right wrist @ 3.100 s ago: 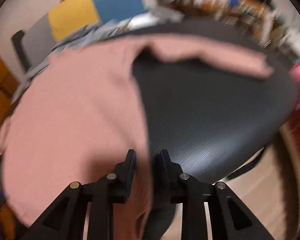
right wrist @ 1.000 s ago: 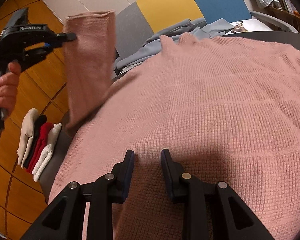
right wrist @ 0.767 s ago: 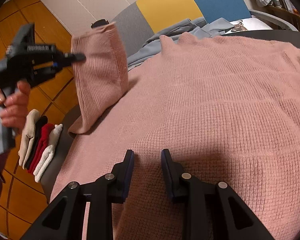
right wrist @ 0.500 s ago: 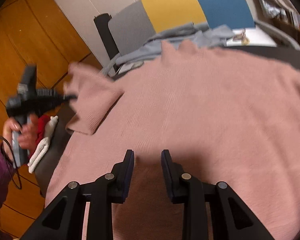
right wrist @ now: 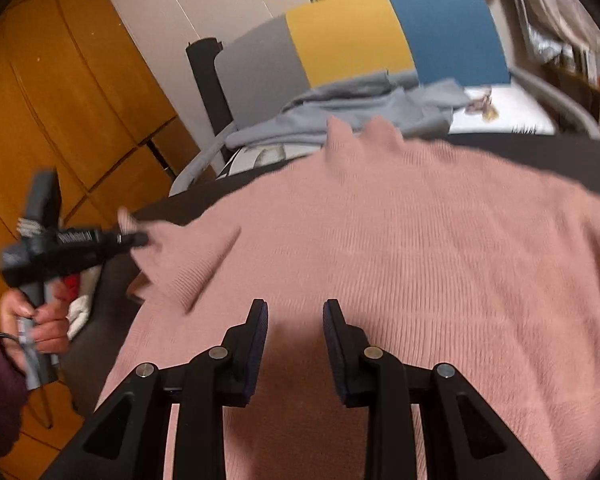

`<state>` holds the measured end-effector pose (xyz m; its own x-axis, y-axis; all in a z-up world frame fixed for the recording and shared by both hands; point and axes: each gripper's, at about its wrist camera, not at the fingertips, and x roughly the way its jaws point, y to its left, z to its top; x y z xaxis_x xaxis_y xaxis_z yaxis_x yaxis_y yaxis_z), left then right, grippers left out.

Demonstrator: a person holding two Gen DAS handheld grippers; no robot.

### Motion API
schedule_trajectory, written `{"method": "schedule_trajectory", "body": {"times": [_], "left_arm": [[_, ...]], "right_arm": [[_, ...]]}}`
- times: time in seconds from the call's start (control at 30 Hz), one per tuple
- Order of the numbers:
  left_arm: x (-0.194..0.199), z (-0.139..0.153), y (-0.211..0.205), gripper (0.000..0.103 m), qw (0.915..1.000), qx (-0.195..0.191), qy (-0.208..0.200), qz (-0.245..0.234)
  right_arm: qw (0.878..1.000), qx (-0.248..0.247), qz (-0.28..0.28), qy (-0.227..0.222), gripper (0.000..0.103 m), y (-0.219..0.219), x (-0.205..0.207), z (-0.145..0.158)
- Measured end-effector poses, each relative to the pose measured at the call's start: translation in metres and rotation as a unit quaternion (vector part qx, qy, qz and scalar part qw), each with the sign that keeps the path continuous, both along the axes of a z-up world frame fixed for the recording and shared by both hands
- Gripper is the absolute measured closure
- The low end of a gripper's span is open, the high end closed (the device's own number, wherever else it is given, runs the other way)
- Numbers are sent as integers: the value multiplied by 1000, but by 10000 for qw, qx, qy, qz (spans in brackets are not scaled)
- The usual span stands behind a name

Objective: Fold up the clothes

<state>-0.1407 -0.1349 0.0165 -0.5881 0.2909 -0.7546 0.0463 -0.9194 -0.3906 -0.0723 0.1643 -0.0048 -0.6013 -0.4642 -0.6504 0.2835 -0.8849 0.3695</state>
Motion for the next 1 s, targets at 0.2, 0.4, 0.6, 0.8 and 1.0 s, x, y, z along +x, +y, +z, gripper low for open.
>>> {"method": "schedule_trajectory", "body": {"times": [0.2,0.4,0.6,0.8,1.0], "left_arm": [[-15,32,108,73,9931,-69,478,-1066],[15,6,126,26,9902,-530,629,-1133],[58,-43,32,28,9983,-353,388,248],[82,-62,-2,51,9969,-480,468,416],[70,-62,-12,51,9967,-194,340,717]], "right_arm": [[9970,-317,-516,-476,74,21,-1,-16],[9918,-646,-641,-894,74,44,5,-29],[9830,-1080,-817,-1242,66,36,-24,-36],[9731,-1295,-1062,-1583,65,21,-56,-45],[9632,-1476,-1255,-1866,90,7,-89,-53]]}}
